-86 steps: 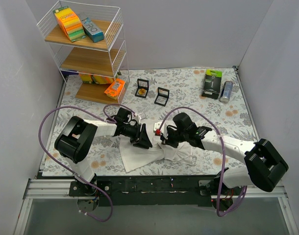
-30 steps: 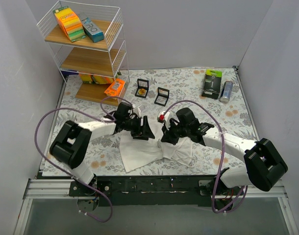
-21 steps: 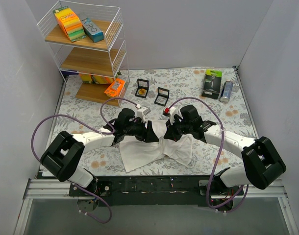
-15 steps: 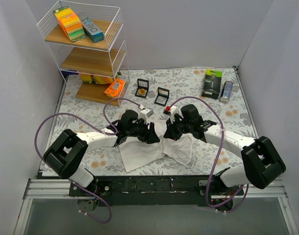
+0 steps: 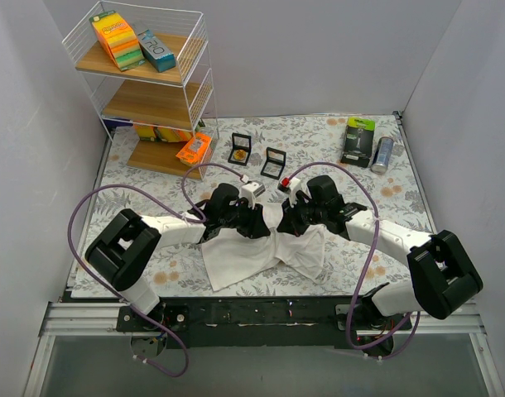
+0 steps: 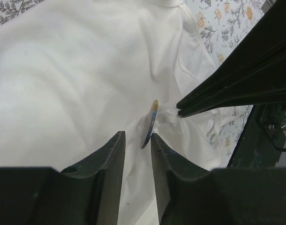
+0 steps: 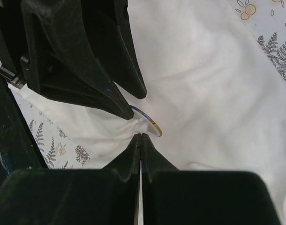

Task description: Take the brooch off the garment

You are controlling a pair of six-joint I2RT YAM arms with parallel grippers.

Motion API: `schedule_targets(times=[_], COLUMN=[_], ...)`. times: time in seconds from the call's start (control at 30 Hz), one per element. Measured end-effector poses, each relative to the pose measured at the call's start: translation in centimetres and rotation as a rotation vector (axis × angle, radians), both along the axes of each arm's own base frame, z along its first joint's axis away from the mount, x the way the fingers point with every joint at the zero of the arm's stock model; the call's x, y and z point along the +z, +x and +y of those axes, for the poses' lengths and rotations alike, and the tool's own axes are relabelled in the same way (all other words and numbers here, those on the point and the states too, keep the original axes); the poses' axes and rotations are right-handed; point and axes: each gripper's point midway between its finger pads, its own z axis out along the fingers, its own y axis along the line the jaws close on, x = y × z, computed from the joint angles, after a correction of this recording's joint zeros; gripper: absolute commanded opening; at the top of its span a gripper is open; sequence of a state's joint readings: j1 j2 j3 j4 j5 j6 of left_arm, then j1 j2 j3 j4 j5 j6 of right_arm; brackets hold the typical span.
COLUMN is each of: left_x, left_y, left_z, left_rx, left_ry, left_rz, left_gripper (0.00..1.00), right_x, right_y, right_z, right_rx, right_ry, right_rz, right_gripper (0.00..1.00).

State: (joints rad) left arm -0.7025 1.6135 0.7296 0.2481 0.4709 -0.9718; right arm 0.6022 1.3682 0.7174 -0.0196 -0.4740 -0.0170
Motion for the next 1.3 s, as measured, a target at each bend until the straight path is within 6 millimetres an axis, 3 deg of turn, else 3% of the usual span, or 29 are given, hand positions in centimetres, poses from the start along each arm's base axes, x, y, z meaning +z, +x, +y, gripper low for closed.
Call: schedule_targets(times=[0.33,0.63,0.9,0.93,0.97,1.0,1.1,1.3], left_x=[0.5,1.3,2.9,3.0,3.1,3.2,3.8,5.8], left_y=[-0.6,-1.0,-0.4,-0.4,-0.5,-0.6,-0.8,0.1], left_z=[-0.9,-1.6,-1.6,-1.6,-1.6,-1.6,-1.6,-0.7], left_rx=[-0.063,-0.108,-0.091,-0.091,-0.093,-0.100,-0.126,-0.153], left_ry=[-0.038,-0.072,-0.103,-0.105,-0.111,-0.118,-0.150,-0.251], left_rz=[0.012,0.010,-0.014,-0.011,-0.007,-0.003,0.007,0.035], left_gripper=[0.00,0.00,0.00,0.00,0.00,0.00,0.00,0.00], right_x=[0.0,-0.3,-1.6,-1.7,-1.8,-1.9,-1.8,2.6], right_y=[0.3,0.1,-2.1,-2.4,-2.5,-2.7,-3.3,-2.2], right_z=[-0.3,-1.1,-2.6,-2.7,-2.8,-2.9,-3.3,-2.4], right_rx=[-0.014,-0.004,0.062,0.074,0.085,0.093,0.133,0.190], right_ry=[0.001,-0.020,-0.078,-0.084,-0.088,-0.092,-0.107,-0.030], right_rz=[0.003,-0.010,0.009,0.010,0.010,0.011,0.025,0.004], right_gripper=[0.01,0.01,0.01,0.04,0.10,0.23,0.38,0.49])
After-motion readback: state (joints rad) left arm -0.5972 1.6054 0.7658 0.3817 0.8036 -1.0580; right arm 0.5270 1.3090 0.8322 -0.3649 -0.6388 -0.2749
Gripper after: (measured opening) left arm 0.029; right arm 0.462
